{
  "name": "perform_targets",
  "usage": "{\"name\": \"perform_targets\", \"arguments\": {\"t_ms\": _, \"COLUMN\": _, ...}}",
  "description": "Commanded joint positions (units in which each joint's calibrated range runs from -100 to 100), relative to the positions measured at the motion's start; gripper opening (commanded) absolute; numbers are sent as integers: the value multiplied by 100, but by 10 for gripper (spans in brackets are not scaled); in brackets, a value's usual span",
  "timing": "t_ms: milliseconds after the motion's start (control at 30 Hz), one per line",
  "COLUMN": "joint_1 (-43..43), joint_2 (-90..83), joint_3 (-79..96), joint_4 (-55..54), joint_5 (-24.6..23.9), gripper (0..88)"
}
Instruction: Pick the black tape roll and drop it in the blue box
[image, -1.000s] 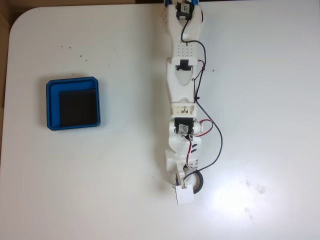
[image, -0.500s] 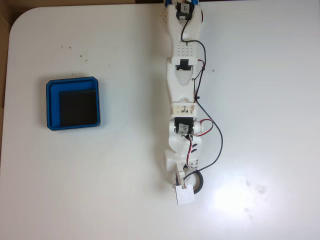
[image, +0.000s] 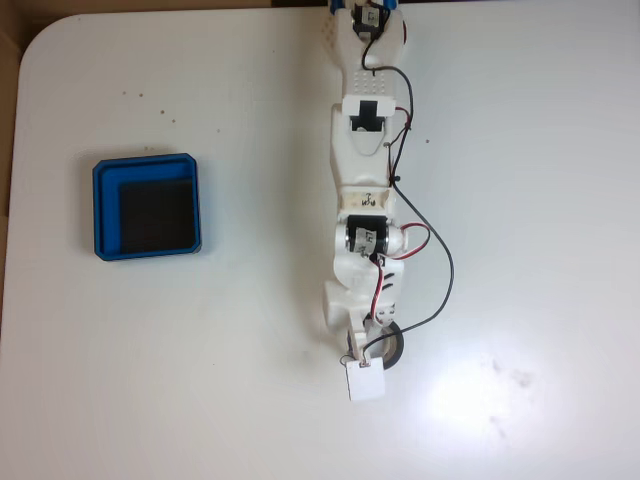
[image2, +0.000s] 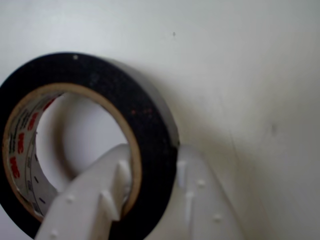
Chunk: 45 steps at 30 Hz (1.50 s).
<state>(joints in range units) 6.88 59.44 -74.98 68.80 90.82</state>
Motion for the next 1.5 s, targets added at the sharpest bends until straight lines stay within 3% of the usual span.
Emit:
{"name": "perform_targets", "arguments": {"t_ms": 0, "joint_1": 216, "joint_2": -986, "joint_3": -346, "joint_4": 513, "joint_5": -19, "gripper": 9}}
{"name": "perform_targets", "arguments": {"t_ms": 367, "joint_1": 1418, "joint_2": -2198, "joint_3": -355, "joint_4": 1668, "joint_5": -28, "gripper": 9}}
{"name": "perform_targets", "arguments": {"t_ms": 667, "joint_1": 2961, "joint_2": -2625, "joint_3": -364, "joint_4": 2295, "joint_5": -28, "gripper": 10}}
{"name": "perform_targets", "arguments": {"t_ms": 1467, "joint_1": 4857, "joint_2": -2558, "joint_3": -328, "joint_4": 2270, "joint_5": -45, "gripper": 10}}
